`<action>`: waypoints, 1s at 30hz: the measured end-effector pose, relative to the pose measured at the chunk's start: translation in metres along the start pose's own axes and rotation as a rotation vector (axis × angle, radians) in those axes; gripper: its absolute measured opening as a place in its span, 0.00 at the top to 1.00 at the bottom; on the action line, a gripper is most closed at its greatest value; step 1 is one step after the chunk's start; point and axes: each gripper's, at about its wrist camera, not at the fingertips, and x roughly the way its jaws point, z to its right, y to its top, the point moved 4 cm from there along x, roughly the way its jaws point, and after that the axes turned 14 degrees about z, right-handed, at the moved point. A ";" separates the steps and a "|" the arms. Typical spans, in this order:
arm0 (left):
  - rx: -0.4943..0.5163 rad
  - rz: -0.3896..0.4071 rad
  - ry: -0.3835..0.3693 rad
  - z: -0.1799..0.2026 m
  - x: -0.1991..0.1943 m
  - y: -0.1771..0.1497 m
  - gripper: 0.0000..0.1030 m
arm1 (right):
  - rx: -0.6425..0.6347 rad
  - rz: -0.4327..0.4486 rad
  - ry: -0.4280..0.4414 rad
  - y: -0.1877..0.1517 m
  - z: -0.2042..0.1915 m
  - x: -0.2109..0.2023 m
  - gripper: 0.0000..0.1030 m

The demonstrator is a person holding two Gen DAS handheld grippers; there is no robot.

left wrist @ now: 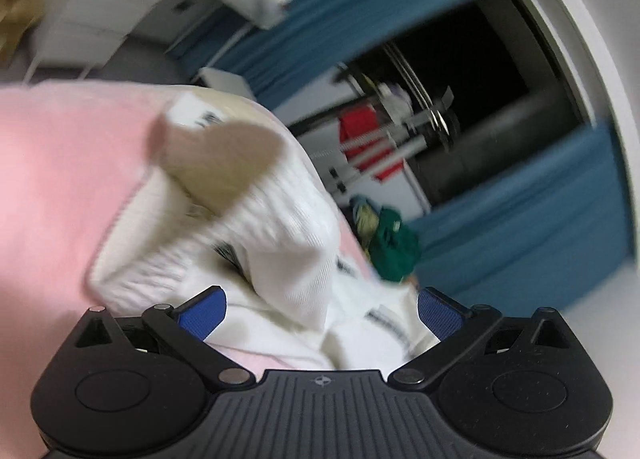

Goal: Fold clothes

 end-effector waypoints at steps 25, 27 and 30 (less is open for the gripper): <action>0.616 -0.015 0.100 0.031 -0.003 0.036 0.07 | 0.054 -0.194 -0.046 -0.036 0.017 0.024 0.19; 0.755 -0.048 0.084 0.034 0.002 0.026 0.07 | 0.042 -0.214 -0.040 -0.040 0.015 0.027 0.19; 0.935 -0.108 0.057 0.035 0.011 0.009 0.11 | 0.047 -0.254 -0.041 -0.047 0.014 0.034 0.19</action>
